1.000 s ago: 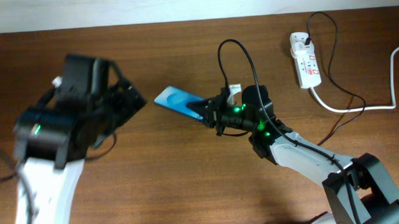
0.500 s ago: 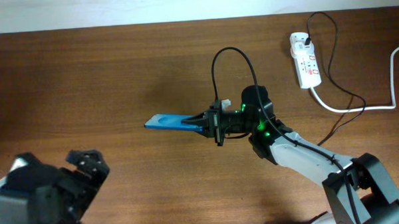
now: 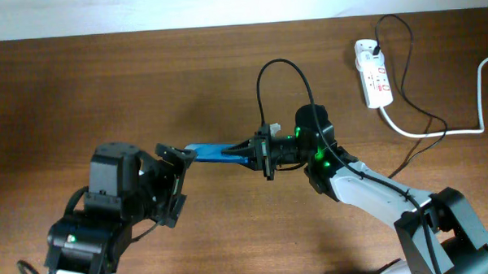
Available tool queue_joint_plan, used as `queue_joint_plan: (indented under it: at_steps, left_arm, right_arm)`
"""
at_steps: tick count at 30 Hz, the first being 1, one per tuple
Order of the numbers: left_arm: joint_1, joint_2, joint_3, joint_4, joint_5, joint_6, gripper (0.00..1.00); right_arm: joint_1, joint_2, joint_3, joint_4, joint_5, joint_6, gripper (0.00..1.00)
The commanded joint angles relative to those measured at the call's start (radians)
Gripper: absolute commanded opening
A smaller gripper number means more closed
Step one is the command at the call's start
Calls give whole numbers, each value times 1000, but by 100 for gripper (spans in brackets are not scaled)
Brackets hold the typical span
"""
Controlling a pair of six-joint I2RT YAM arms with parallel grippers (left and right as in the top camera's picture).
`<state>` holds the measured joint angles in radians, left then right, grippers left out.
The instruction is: Plug charger to phone and switch on socket
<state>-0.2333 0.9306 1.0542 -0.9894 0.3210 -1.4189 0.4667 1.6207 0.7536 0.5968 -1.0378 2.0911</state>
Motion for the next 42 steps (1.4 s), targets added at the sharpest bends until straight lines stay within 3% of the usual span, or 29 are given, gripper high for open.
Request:
queue_joint_plan:
  at_steps: [1,4,6,11,19,24,35,39,42]
  left_arm:
    - [2,50,-14,9,27,-62,99]
    - [2,95,-14,32,19,-61,98]
    - [0,127,-14,69,13,-62,89]
    - [0,173,-14,199,5,-62,90]
    - [0,220,-74,264,55,-185,91]
    - [0,222,-123,353,61,-206,75]
    - [-38,290,-123,443,31,-259,67]
    - [-64,322,-123,466,31,-272,40]
    - [-63,322,-123,484,31,-271,36]
  right_arm:
    - [-2,-10,15,7,-5,-6,4]
    - [-2,-10,15,8,-6,-6,4]
    - [-2,-10,15,8,-10,-6,4]
    - [-2,-10,15,8,14,-6,4]
    - [-2,-10,15,8,28,-5,4]
    - [-2,-10,15,8,28,-6,4]
    - [-2,-10,15,8,28,-6,4]
    - [-2,-10,15,8,28,-6,4]
    - [-2,-10,15,8,28,-6,4]
